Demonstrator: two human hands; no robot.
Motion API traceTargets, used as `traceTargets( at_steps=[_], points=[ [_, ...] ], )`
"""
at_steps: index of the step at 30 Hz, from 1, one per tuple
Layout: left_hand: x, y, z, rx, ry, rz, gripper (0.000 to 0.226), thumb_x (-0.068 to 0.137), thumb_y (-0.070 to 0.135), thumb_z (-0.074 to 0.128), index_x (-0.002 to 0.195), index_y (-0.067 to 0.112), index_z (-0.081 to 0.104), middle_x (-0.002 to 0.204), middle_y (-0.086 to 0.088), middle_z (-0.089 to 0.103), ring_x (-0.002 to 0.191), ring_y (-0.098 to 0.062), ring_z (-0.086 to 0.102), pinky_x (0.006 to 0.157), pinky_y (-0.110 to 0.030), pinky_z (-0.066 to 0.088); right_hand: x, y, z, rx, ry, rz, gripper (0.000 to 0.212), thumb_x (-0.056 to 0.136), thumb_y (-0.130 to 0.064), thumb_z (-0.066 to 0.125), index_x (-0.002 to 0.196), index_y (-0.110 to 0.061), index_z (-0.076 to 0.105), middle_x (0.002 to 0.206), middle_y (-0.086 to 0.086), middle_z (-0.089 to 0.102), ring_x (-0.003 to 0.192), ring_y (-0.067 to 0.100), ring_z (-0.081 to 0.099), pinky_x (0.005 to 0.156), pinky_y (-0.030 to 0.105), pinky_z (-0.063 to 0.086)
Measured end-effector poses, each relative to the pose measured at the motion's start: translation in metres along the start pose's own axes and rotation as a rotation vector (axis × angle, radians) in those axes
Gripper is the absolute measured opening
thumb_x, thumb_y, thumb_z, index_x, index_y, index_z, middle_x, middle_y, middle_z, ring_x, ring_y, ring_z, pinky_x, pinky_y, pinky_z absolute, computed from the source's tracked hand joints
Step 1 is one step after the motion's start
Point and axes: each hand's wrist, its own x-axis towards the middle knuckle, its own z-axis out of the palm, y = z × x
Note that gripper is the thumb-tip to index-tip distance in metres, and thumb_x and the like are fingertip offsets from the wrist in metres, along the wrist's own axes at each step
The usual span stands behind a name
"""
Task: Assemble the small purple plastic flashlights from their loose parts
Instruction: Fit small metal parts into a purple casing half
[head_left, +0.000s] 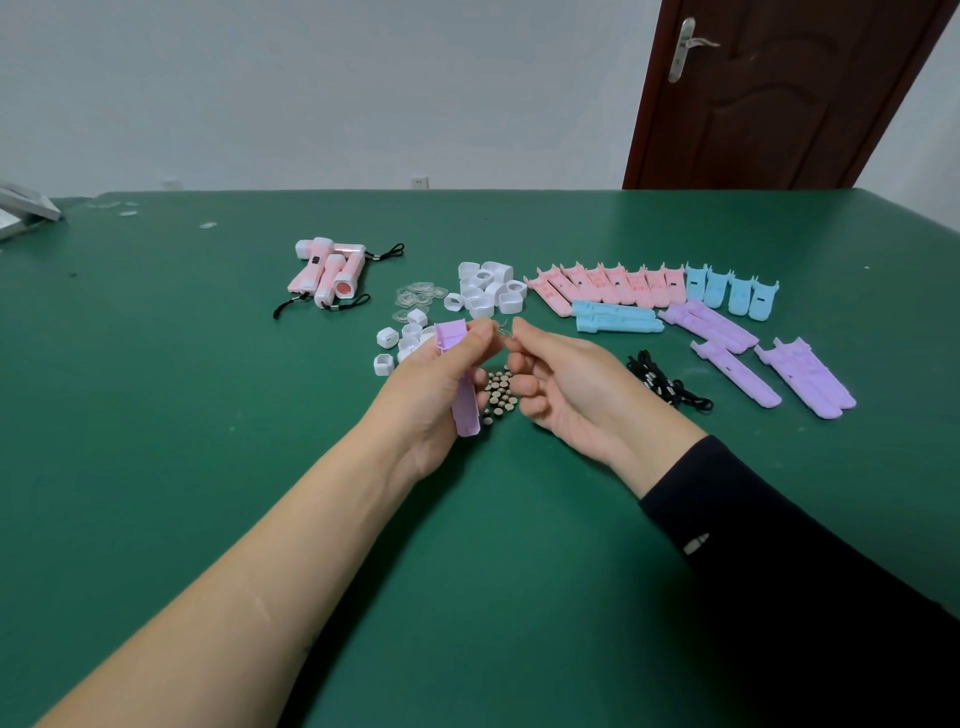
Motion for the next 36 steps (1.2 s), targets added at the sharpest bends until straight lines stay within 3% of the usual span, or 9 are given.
traceTargets(
  at_steps=[11, 29, 36],
  points=[
    [0.0007, 0.0001, -0.0031, 0.16, -0.036, -0.064, 0.012, 0.093, 0.03, 0.061, 0.093, 0.018, 0.065, 0.097, -0.004, 0.051, 0.048, -0.001, 0.043, 0.047, -0.015, 0.038, 0.0012, -0.0011, -0.0028, -0.008, 0.015, 0.003, 0.023, 0.094, -0.029, 0.059, 0.077, -0.014, 0.059, 0.055, -0.006, 0.051, 0.043, 0.004, 0.041, 0.037, 0.015, 0.028],
    [-0.0013, 0.0018, -0.0017, 0.058, -0.054, -0.128, 0.014, 0.094, 0.028, 0.06, 0.085, 0.019, 0.065, 0.077, 0.005, 0.054, 0.046, -0.001, 0.043, 0.045, -0.014, 0.039, -0.0025, -0.0009, -0.0029, 0.052, -0.004, -0.084, 0.013, 0.091, -0.019, 0.063, 0.085, -0.009, 0.065, 0.06, -0.005, 0.063, 0.051, 0.004, 0.054, 0.045, 0.015, 0.044],
    [-0.0005, 0.001, -0.0018, 0.034, -0.054, -0.193, 0.012, 0.093, 0.027, 0.062, 0.084, 0.021, 0.067, 0.076, 0.009, 0.059, 0.051, -0.002, 0.041, 0.045, -0.014, 0.039, -0.0038, -0.0008, -0.002, -0.007, 0.038, -0.146, 0.013, 0.09, -0.02, 0.065, 0.079, -0.013, 0.065, 0.06, -0.008, 0.061, 0.049, 0.003, 0.05, 0.046, 0.014, 0.043]
  ],
)
